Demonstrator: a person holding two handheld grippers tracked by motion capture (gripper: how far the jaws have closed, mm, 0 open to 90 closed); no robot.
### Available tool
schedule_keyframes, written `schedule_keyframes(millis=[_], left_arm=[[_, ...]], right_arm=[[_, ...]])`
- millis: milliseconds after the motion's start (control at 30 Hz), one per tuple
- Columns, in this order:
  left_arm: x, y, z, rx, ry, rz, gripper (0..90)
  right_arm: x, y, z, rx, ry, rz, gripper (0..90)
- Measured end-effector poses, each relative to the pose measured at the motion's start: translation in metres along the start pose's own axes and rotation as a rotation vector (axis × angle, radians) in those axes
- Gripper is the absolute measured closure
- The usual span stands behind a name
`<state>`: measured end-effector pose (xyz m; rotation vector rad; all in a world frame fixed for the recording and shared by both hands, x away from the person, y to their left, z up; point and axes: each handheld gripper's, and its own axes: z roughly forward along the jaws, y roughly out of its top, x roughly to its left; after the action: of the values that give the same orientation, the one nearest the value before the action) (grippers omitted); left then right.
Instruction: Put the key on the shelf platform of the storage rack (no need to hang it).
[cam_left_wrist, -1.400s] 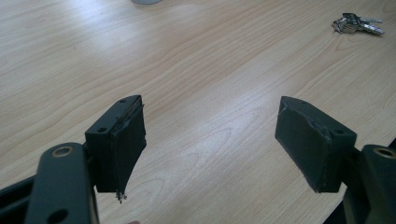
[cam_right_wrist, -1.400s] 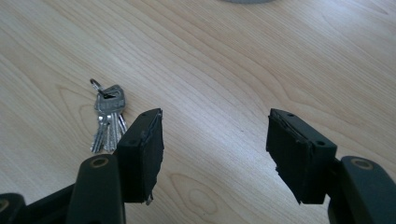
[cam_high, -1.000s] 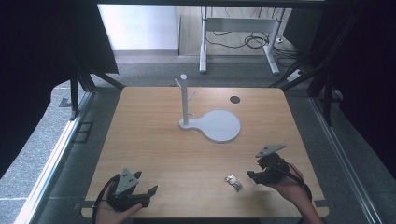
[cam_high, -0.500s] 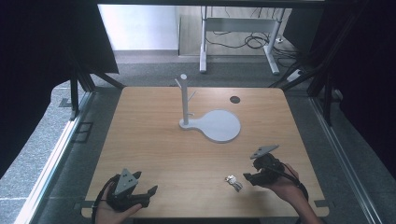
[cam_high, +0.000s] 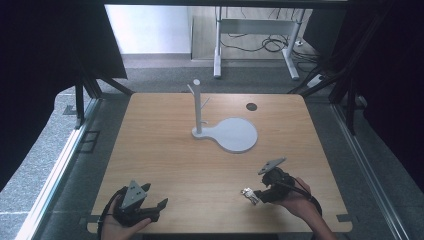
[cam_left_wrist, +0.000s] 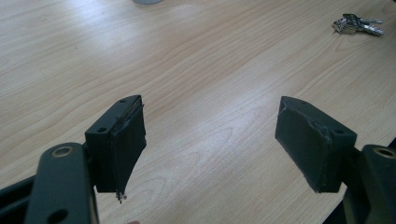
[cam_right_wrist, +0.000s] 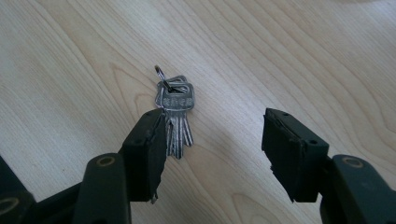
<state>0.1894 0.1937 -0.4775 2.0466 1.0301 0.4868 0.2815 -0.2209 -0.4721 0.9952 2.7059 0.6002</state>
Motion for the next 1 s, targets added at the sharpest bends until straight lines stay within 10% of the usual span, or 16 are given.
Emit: schedule_keyframes(millis=[1000], left_arm=[[0.002, 0.000, -0.001, -0.003, 0.004, -0.003, 24.7]], right_arm=[[0.019, 0.013, 0.039, 0.089, 0.029, -0.043, 41.3]])
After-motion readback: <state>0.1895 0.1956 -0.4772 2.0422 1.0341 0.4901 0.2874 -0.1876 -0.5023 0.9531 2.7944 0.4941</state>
